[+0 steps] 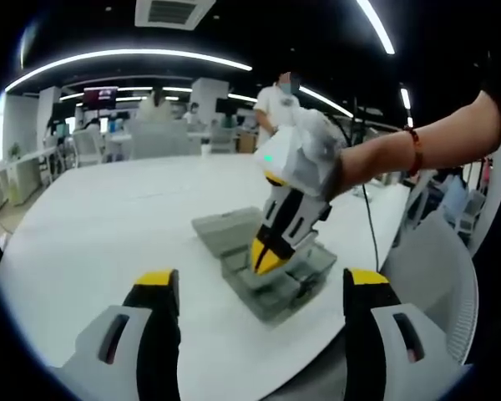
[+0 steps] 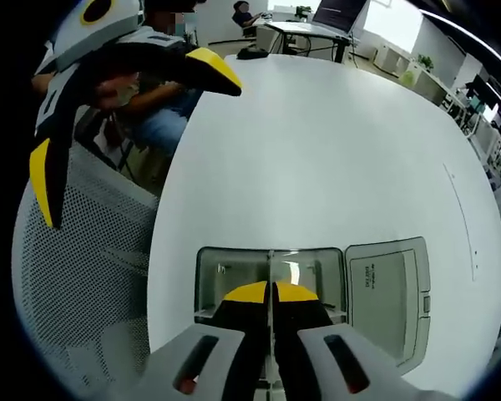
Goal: Insert the divider into the dual guide fixture by aligning both edges with the guide slots and pushing it downward to the bottom, including one-sided entry, uneven engagement, binding, and posture correction.
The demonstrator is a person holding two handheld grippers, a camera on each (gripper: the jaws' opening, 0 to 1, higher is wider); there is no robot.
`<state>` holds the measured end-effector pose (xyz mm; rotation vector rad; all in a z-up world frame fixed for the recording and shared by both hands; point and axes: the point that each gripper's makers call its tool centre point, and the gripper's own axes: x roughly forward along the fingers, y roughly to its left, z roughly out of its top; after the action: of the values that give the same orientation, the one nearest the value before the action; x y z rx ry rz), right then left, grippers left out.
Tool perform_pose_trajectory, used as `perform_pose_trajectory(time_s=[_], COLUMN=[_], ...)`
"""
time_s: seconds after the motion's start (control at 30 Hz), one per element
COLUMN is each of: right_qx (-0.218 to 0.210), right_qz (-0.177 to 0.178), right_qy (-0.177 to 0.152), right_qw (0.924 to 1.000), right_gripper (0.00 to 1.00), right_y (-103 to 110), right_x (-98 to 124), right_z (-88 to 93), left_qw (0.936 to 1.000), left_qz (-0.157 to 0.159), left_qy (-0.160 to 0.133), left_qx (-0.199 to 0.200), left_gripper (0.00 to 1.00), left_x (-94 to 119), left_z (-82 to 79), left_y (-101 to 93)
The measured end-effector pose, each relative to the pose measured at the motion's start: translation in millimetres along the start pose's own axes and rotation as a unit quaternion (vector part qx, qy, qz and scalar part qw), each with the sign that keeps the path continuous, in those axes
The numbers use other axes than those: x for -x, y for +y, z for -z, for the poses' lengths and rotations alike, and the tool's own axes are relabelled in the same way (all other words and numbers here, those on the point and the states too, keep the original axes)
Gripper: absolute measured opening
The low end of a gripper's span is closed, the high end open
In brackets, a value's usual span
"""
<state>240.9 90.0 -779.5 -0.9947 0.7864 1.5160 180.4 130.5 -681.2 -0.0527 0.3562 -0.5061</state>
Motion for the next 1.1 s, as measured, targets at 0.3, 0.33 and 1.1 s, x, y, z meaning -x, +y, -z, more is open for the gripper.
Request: perform_pose_trajectory(time_s=[0.3, 0.33, 1.1], right_qx=[-0.011, -0.025, -0.147], right_qz=[0.005, 0.007, 0.074], right_qy=[-0.002, -0.001, -0.144], right_qw=[0.9999, 0.9997, 0.9759], right_gripper=[0.0, 0.0, 0.05], right_y=[1, 1, -3], right_x=[-1, -1, 34], right_z=[-0.2, -0.2, -3.4], left_qw=[1.0, 1.0, 0.9986], left_qz=[-0.002, -0.002, 0.022], left_qy=[0.004, 0.007, 0.045], left_qx=[-0.002, -0.002, -0.018], left_gripper=[0.79, 0.79, 0.78], left_x=[0, 1, -12], left_z=[1.0, 1.9, 11.3], left_y=[-3.4, -4.0, -39.2])
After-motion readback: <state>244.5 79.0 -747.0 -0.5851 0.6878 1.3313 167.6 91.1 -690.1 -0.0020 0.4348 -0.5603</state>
